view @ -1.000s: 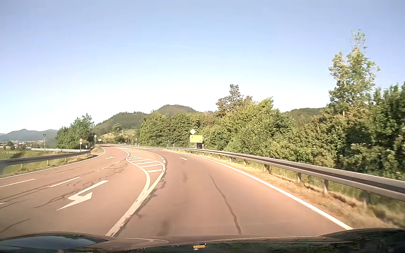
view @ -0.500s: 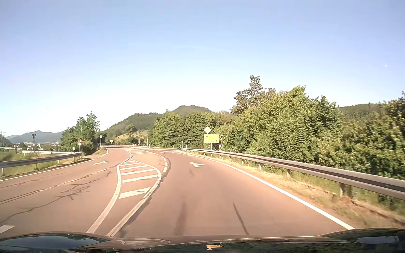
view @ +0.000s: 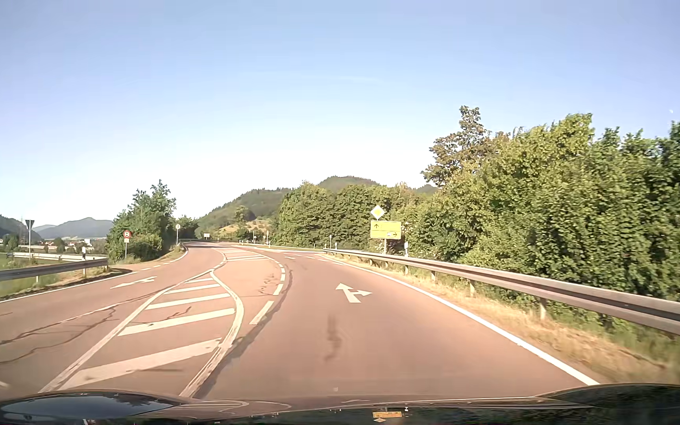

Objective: Follow the waypoints while adhering to traffic rules and regulations

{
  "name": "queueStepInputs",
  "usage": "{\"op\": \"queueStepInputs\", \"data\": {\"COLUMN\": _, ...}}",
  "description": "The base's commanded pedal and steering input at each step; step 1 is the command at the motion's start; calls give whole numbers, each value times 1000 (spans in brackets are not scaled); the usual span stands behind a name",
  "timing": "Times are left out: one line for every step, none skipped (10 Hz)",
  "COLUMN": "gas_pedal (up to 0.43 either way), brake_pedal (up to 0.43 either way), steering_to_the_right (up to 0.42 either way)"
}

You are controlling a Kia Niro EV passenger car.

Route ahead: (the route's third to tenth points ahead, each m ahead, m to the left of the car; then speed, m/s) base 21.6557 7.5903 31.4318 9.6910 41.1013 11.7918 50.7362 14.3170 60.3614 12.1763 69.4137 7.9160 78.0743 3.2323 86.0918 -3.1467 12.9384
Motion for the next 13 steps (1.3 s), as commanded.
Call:
{"op": "queueStepInputs", "data": {"gas_pedal": 0, "brake_pedal": 0, "steering_to_the_right": -43}}
{"op": "queueStepInputs", "data": {"gas_pedal": 0, "brake_pedal": 0, "steering_to_the_right": -43}}
{"op": "queueStepInputs", "data": {"gas_pedal": 0, "brake_pedal": 0, "steering_to_the_right": -42}}
{"op": "queueStepInputs", "data": {"gas_pedal": 0, "brake_pedal": 0, "steering_to_the_right": -39}}
{"op": "queueStepInputs", "data": {"gas_pedal": 0, "brake_pedal": 0, "steering_to_the_right": -32}}
{"op": "queueStepInputs", "data": {"gas_pedal": 0, "brake_pedal": 0, "steering_to_the_right": -28}}
{"op": "queueStepInputs", "data": {"gas_pedal": 0, "brake_pedal": 0, "steering_to_the_right": -25}}
{"op": "queueStepInputs", "data": {"gas_pedal": 0, "brake_pedal": 0, "steering_to_the_right": -24}}
{"op": "queueStepInputs", "data": {"gas_pedal": 8, "brake_pedal": 0, "steering_to_the_right": -21}}
{"op": "queueStepInputs", "data": {"gas_pedal": 39, "brake_pedal": 0, "steering_to_the_right": -20}}
{"op": "queueStepInputs", "data": {"gas_pedal": 39, "brake_pedal": 0, "steering_to_the_right": -20}}
{"op": "queueStepInputs", "data": {"gas_pedal": 39, "brake_pedal": 0, "steering_to_the_right": -20}}
{"op": "queueStepInputs", "data": {"gas_pedal": 39, "brake_pedal": 0, "steering_to_the_right": -20}}
